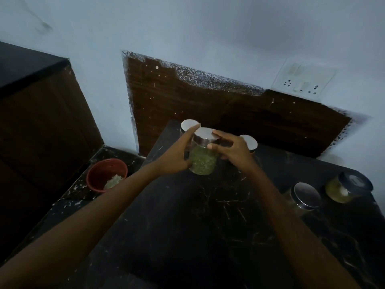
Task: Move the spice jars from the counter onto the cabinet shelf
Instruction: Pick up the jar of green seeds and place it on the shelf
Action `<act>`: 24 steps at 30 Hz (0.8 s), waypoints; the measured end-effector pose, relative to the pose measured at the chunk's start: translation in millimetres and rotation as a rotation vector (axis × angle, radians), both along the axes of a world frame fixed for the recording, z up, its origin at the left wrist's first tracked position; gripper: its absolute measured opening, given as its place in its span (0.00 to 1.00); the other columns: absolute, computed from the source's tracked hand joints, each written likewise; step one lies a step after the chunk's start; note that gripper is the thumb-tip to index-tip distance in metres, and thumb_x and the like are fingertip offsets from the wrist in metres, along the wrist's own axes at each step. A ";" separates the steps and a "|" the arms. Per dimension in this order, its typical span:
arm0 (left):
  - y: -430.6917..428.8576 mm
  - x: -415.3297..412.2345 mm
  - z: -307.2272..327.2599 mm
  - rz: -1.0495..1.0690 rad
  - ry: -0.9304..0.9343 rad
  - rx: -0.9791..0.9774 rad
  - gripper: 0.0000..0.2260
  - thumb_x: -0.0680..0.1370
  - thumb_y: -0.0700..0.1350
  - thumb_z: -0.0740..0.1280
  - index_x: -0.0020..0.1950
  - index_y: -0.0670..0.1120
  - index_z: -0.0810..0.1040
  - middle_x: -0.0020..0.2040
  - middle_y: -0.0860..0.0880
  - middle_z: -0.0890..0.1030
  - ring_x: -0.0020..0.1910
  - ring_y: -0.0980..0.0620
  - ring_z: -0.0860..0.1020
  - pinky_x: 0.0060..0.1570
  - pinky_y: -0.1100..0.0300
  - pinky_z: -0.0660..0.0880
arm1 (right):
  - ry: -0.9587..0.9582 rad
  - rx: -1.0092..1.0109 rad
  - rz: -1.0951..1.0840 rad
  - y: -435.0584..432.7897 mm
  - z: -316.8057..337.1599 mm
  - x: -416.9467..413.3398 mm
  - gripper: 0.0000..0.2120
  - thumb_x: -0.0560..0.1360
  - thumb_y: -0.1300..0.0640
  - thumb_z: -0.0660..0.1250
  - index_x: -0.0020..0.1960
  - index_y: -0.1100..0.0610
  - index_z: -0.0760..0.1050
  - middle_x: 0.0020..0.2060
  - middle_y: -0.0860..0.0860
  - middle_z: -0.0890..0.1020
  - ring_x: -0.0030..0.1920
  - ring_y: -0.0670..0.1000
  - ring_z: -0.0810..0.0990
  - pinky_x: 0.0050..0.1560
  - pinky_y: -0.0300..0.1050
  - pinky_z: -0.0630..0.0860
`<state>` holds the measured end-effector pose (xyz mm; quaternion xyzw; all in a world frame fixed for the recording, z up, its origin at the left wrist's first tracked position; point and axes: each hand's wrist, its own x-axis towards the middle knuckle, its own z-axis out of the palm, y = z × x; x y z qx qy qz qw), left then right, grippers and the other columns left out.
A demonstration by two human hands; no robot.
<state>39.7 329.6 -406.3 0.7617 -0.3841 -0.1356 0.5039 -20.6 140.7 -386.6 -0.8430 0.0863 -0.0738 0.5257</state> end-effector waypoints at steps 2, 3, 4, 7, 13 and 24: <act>-3.8 -8.1 22.8 -0.052 -0.097 -0.037 0.44 0.70 0.40 0.73 0.75 0.56 0.47 0.76 0.45 0.55 0.74 0.46 0.60 0.66 0.61 0.68 | -0.029 0.011 -0.005 -7.3 32.8 -8.6 0.25 0.68 0.54 0.73 0.64 0.53 0.73 0.58 0.48 0.77 0.59 0.50 0.77 0.51 0.49 0.80; -5.5 -11.5 33.9 -0.077 -0.165 -0.031 0.45 0.70 0.44 0.73 0.75 0.56 0.45 0.77 0.45 0.50 0.76 0.48 0.54 0.68 0.60 0.65 | -0.037 0.014 -0.006 -11.3 48.9 -12.7 0.25 0.68 0.53 0.73 0.64 0.52 0.74 0.56 0.48 0.78 0.56 0.50 0.79 0.47 0.46 0.81; -6.7 -13.8 43.8 -0.096 -0.241 -0.005 0.47 0.68 0.48 0.74 0.75 0.55 0.43 0.78 0.46 0.46 0.76 0.52 0.50 0.70 0.58 0.63 | -0.043 0.010 -0.003 -14.8 64.9 -17.5 0.25 0.68 0.52 0.73 0.64 0.51 0.74 0.55 0.49 0.79 0.53 0.50 0.80 0.44 0.45 0.82; -12.1 -19.6 69.4 -0.095 -0.487 0.084 0.55 0.65 0.50 0.77 0.76 0.53 0.38 0.77 0.51 0.38 0.75 0.53 0.47 0.70 0.47 0.62 | -0.065 -0.045 0.026 -22.8 106.4 -31.4 0.22 0.69 0.51 0.72 0.62 0.49 0.75 0.52 0.54 0.82 0.46 0.52 0.83 0.43 0.48 0.82; -26.6 -35.4 108.3 -0.056 -0.629 0.020 0.58 0.63 0.53 0.78 0.75 0.56 0.36 0.76 0.51 0.45 0.70 0.53 0.62 0.59 0.52 0.75 | -0.123 -0.070 0.000 -23.5 152.3 -58.8 0.15 0.71 0.48 0.69 0.57 0.47 0.77 0.45 0.55 0.84 0.40 0.54 0.84 0.45 0.52 0.82; -30.9 -49.1 127.8 -0.148 -0.320 -0.163 0.59 0.61 0.39 0.80 0.77 0.54 0.40 0.72 0.54 0.53 0.56 0.61 0.73 0.46 0.69 0.75 | -0.061 -0.183 0.411 -48.1 147.8 -97.5 0.63 0.56 0.52 0.81 0.71 0.32 0.38 0.73 0.37 0.50 0.65 0.40 0.70 0.61 0.39 0.72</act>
